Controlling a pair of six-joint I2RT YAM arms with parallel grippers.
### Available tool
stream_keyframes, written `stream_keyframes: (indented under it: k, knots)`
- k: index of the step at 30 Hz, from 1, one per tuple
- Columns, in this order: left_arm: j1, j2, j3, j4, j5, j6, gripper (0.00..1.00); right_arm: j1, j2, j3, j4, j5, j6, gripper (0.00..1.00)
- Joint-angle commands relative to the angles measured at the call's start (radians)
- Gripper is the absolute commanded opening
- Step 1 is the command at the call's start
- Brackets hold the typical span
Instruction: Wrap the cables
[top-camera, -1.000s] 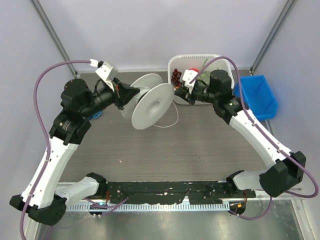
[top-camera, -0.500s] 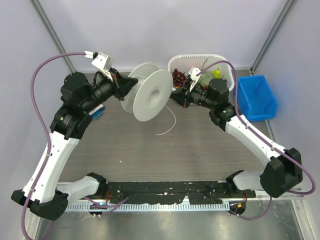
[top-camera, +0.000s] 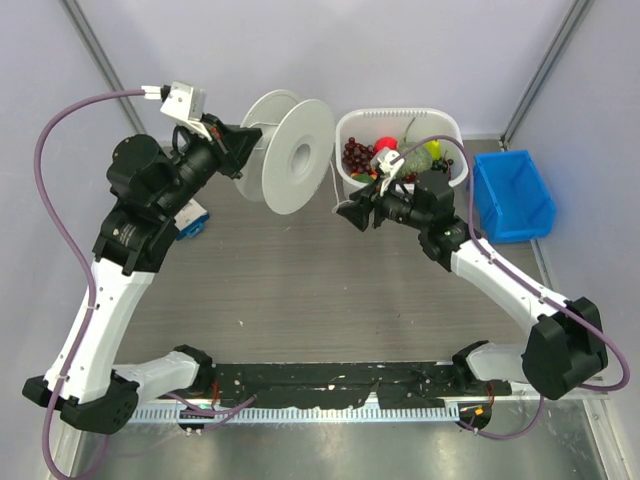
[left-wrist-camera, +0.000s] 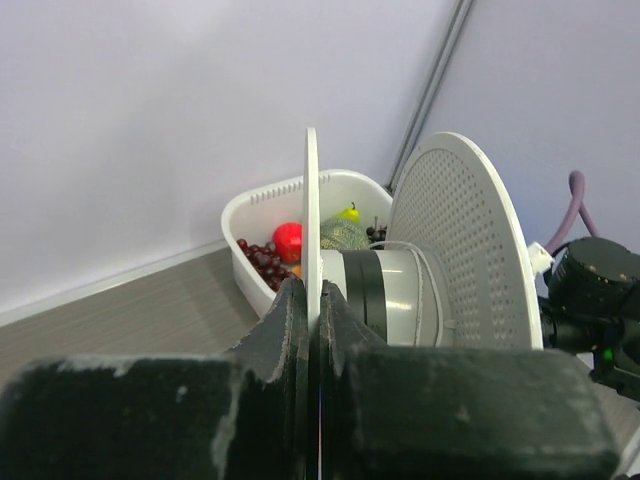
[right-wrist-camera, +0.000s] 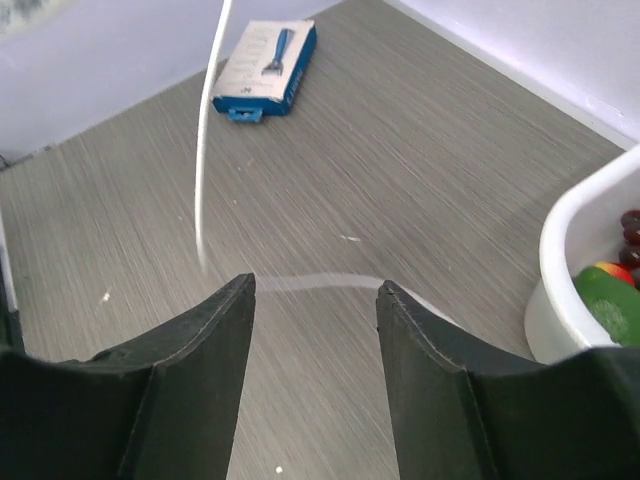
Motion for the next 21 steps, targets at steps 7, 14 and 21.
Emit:
stream_keyframes:
  k: [7,14,21]
  knots:
    - [-0.001,0.027,0.120,0.114,-0.062,0.002,0.00,-0.004,-0.159,-0.065,-0.129,0.105,-0.268,0.64]
    - [-0.001,0.038,0.152,0.099,-0.061,-0.011,0.00,-0.006,-0.228,-0.118,-0.214,0.133,-0.514,0.72]
    - [-0.001,0.053,0.189,0.081,-0.067,-0.057,0.00,-0.006,-0.297,-0.238,-0.125,0.234,-0.680,0.75]
